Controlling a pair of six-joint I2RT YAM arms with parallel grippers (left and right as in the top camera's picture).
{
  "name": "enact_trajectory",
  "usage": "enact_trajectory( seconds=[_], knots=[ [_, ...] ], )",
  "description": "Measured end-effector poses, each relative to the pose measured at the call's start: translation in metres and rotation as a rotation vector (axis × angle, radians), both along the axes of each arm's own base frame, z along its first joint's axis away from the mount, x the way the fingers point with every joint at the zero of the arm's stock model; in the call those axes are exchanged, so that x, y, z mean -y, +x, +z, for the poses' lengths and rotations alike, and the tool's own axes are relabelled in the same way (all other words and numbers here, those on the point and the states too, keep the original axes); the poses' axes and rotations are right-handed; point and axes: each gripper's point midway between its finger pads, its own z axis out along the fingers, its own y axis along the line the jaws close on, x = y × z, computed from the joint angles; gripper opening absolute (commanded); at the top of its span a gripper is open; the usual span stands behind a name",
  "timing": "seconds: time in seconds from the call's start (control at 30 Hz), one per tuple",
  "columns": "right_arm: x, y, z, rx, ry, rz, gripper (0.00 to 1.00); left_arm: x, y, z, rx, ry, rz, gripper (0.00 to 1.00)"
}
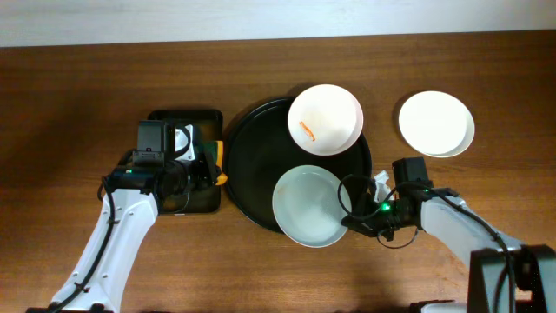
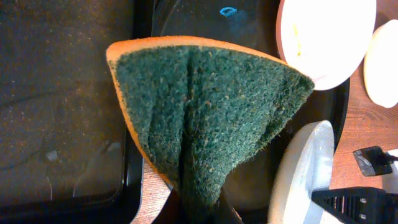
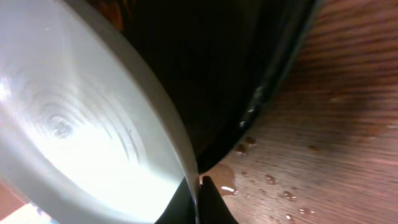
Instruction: Clean dirty plates on tray and stack at the side
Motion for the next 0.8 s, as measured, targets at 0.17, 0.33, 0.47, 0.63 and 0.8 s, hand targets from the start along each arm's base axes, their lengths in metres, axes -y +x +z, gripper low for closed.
enact_trajectory(
  seconds=[0.17,0.33,0.47,0.63,0.8],
  knots=[
    [0.054,0.028,0.06,0.08,-0.366,-0.046,0.04,0.003,0.003,0.003,0.023,-0.012,-0.014,0.0],
    [0.06,0.056,0.113,0.296,-0.707,0.051,0.04,0.026,-0.003,0.004,0.053,0.006,-0.128,0.0],
    [0.038,0.053,0.092,0.29,-0.861,0.166,0.04,0.085,-0.019,0.016,0.115,-0.058,-0.33,0.0],
    [0.036,0.045,0.087,0.257,-0.897,0.161,0.04,0.137,-0.037,0.018,0.111,-0.155,-0.467,0.0],
    [0.037,0.044,0.087,0.249,-0.9,0.141,0.04,0.166,-0.056,-0.028,-0.088,-0.284,-0.555,0.0]
  ],
)
